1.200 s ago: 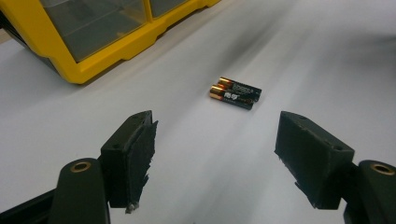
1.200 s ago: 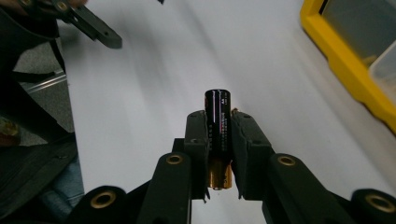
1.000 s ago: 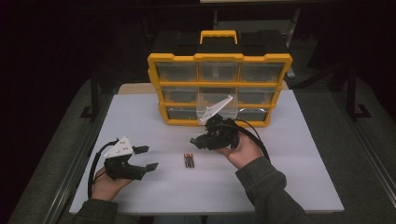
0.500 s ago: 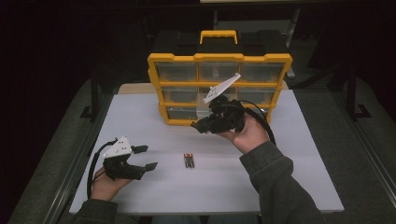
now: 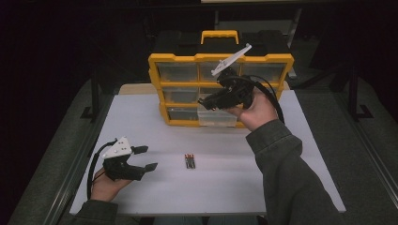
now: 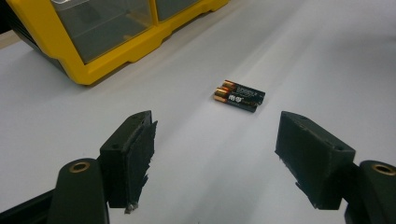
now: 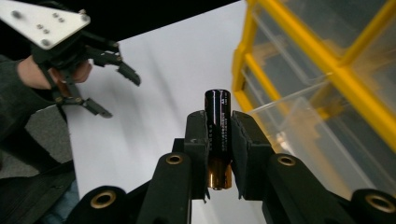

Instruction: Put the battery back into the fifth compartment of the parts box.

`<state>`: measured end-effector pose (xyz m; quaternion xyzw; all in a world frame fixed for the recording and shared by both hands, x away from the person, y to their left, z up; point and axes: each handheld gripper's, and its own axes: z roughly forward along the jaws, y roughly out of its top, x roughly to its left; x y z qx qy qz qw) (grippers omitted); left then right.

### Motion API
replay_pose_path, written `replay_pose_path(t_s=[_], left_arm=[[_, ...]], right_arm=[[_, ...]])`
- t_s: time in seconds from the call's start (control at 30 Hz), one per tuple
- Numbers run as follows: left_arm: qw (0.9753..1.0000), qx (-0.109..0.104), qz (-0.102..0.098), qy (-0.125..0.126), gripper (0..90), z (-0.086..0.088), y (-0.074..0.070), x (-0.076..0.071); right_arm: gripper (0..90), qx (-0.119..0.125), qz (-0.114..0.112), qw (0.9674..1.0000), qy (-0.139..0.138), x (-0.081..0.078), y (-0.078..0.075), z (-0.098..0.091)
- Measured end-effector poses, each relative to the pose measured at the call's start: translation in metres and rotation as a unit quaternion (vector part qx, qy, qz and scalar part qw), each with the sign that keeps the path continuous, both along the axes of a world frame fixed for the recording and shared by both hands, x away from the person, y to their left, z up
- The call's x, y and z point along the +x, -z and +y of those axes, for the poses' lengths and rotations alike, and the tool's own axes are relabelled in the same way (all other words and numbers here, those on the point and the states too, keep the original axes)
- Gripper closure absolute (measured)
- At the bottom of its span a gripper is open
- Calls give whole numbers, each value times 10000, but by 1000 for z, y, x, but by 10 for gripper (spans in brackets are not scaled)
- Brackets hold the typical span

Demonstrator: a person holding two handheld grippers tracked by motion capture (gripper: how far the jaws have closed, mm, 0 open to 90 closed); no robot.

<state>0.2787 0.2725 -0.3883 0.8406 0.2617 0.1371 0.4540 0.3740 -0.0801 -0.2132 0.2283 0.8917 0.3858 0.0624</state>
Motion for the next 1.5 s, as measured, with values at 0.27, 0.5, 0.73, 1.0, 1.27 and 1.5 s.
replay_pose_path(t_s=[0.27,0.5,0.73,1.0,1.27,1.5], left_arm=[[10000,7,9,1,270,0,0,0],[10000,-15,0,-15,270,0,0,0],[10000,19,7,-5,269,1,0,0],[10000,11,15,-23,262,1,0,1],[10000,-4,24,-46,260,1,1,1],[10000,26,-20,-17,259,1,0,1]], right_arm=[[760,-231,63,9992,332,18,5,-7],[760,-411,89,9978,507,31,18,-8],[760,-550,255,9960,651,41,36,-10],[748,-678,299,9951,657,46,47,-12],[739,-647,245,9951,711,43,45,-12],[744,-466,146,9968,626,32,34,-9]])
